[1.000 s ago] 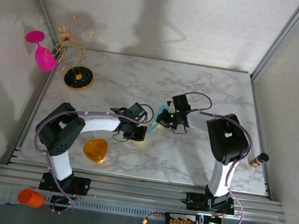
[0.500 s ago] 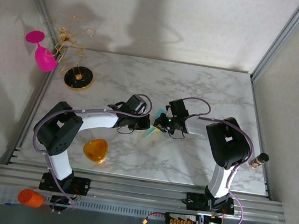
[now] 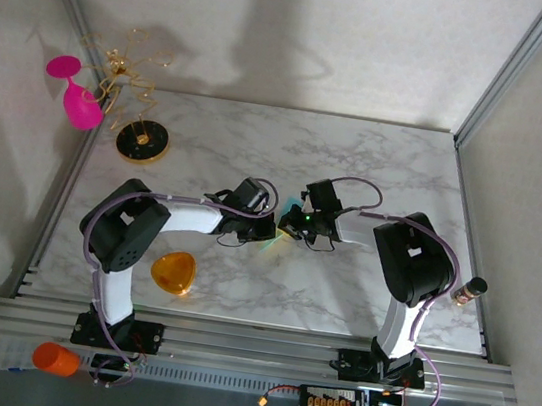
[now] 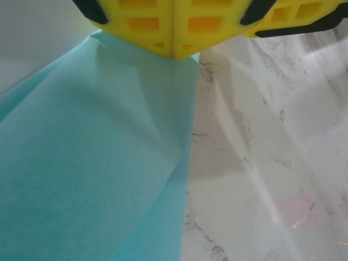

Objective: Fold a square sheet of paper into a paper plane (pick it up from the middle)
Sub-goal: Fold the wing for the fifth time at the center of the table.

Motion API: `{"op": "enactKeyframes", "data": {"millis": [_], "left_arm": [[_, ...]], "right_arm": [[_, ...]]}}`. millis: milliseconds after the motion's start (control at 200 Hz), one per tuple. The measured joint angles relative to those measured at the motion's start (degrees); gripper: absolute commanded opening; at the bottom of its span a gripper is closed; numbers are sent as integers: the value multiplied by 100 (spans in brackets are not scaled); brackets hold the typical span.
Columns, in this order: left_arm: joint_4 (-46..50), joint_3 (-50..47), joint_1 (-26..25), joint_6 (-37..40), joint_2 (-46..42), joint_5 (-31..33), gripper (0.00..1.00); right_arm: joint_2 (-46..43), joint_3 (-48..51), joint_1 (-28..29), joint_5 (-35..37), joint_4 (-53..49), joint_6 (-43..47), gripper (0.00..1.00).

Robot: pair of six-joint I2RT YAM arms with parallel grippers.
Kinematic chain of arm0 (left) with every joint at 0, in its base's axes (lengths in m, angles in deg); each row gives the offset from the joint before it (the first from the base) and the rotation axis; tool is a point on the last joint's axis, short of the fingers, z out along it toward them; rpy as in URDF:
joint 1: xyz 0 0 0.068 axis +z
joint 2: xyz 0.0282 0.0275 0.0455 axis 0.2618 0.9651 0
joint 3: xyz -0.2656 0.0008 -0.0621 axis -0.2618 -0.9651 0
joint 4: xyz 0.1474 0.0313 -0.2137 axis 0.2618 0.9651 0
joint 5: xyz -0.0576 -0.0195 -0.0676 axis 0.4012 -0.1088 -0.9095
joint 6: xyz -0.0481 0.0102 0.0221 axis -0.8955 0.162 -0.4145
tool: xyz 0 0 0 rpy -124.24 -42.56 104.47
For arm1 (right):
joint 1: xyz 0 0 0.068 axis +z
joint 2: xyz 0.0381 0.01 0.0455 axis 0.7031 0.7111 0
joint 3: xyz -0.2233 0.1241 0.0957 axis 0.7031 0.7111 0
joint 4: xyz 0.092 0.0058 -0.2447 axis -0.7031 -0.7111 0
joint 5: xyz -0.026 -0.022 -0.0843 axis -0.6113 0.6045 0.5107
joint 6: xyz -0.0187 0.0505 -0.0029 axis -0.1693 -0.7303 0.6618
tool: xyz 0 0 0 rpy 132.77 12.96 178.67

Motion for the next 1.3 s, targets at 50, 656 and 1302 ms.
{"op": "enactKeyframes", "data": {"millis": [50, 656, 1302], "left_arm": [[-31, 0, 0, -15, 2, -44, 0], [-142, -37, 2, -55, 129, -63, 0], [-138, -35, 2, -13, 136, -66, 0]], "right_arm": [[0, 9, 0, -4, 17, 0, 2], [-562, 26, -413, -57, 37, 306, 5], [-249, -186, -426, -15, -98, 1532, 7]]}}
